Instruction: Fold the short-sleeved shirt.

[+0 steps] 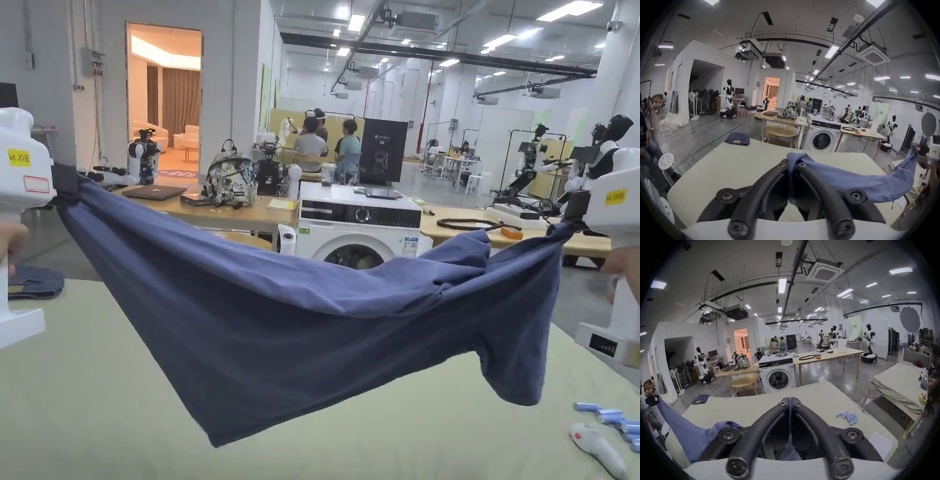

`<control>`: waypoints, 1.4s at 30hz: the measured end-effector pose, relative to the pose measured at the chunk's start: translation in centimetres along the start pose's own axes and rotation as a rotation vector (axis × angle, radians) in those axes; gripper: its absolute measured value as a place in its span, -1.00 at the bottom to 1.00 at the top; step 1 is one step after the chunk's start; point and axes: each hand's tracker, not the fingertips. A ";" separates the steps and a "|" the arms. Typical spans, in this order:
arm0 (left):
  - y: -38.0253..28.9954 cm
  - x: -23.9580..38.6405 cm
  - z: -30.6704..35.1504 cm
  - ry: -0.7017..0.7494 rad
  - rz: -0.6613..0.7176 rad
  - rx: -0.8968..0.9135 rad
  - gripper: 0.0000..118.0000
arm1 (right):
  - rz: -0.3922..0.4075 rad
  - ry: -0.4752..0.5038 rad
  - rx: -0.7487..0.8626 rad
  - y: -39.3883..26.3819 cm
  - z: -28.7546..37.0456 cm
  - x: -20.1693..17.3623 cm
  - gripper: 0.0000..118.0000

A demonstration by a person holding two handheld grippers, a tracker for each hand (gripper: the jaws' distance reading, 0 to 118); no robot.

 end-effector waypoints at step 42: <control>-7.9 2.0 -26.7 0.141 -0.193 -0.191 -1.00 | 0.233 -0.069 -0.112 -10.5 -29.3 -5.8 -1.00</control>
